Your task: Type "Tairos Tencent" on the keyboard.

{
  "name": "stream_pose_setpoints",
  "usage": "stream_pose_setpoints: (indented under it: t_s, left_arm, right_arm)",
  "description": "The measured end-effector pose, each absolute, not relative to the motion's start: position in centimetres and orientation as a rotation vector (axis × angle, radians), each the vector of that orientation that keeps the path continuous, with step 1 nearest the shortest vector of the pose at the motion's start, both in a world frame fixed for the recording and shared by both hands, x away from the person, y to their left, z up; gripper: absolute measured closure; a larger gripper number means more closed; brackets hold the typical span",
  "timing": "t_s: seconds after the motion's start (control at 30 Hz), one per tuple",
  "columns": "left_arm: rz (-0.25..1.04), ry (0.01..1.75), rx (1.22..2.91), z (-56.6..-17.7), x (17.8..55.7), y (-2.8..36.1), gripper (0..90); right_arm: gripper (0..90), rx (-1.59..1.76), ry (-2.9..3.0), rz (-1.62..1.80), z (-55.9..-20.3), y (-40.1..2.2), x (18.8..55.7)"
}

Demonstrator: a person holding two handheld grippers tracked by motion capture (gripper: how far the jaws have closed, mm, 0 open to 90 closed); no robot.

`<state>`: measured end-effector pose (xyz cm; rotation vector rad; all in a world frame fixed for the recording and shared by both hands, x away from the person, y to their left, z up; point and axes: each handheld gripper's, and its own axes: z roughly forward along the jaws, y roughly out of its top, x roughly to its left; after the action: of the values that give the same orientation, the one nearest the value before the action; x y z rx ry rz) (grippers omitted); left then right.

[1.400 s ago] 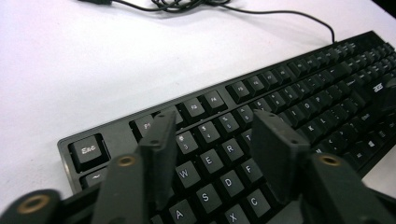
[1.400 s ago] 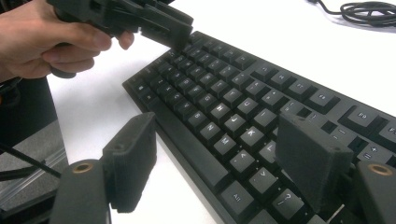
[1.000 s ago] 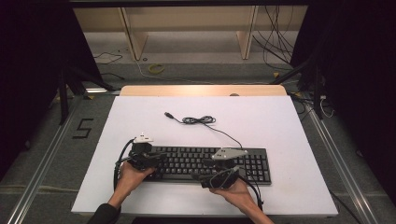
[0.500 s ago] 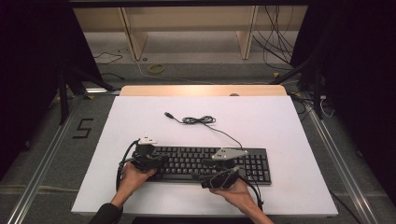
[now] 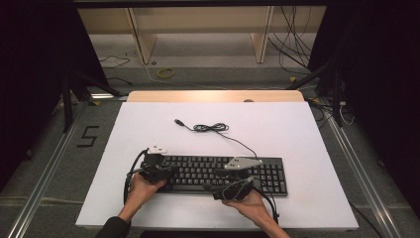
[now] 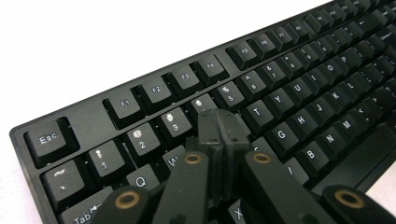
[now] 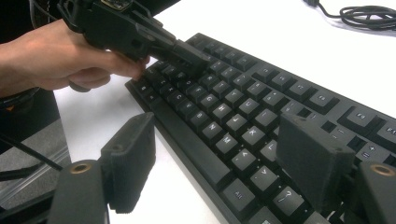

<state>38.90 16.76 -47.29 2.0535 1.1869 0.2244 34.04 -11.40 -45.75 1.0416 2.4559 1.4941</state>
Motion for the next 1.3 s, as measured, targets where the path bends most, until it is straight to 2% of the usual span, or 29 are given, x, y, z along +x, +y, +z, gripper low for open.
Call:
stream_pose_setpoints:
  t_s: [0.17, 0.3, 0.77, 1.0, 1.3]
  left_arm:
    - [0.228, 1.183, 2.024, -46.8, 38.7, 16.9, 83.1]
    - [0.227, 1.199, 2.0, -46.3, 38.4, 17.3, 70.9]
    - [0.177, 1.176, 1.921, -45.6, 36.9, 18.4, 47.3]
    - [0.176, 1.149, 1.903, -45.6, 36.2, 18.5, 40.3]
    - [0.179, 1.128, 1.888, -45.6, 35.4, 18.7, 35.8]
  right_arm:
    - [30.4, 1.041, 2.455, 1.496, -45.7, -11.3, 34.1]
    - [31.0, 1.039, 2.458, 1.491, -45.8, -11.1, 34.2]
    - [35.6, 1.035, 2.459, 1.482, -45.7, -10.8, 34.5]
    - [43.9, 1.028, 2.473, 1.468, -45.8, -10.4, 34.8]
    - [58.0, 1.033, 2.495, 1.424, -46.0, -9.7, 35.3]
